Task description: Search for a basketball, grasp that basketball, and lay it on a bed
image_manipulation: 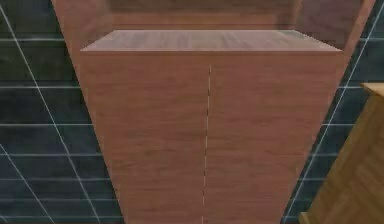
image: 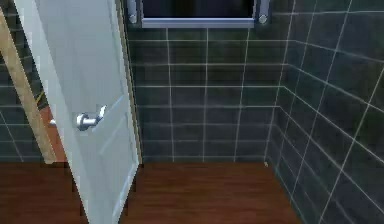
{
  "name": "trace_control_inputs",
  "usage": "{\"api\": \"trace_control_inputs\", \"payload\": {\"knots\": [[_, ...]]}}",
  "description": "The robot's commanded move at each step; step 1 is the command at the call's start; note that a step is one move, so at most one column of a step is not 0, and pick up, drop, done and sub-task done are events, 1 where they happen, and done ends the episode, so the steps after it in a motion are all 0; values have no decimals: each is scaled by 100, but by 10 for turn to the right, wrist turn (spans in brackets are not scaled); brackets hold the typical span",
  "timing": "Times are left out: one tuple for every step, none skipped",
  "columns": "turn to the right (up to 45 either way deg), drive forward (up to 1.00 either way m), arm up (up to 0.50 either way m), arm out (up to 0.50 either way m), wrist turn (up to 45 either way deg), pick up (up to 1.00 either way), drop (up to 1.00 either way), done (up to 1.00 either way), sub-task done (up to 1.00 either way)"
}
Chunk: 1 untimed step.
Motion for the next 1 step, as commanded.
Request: {"api": "trace_control_inputs", "payload": {"knots": [[-450, 0, 0, 0, 0, 0, 0, 0, 0]]}}
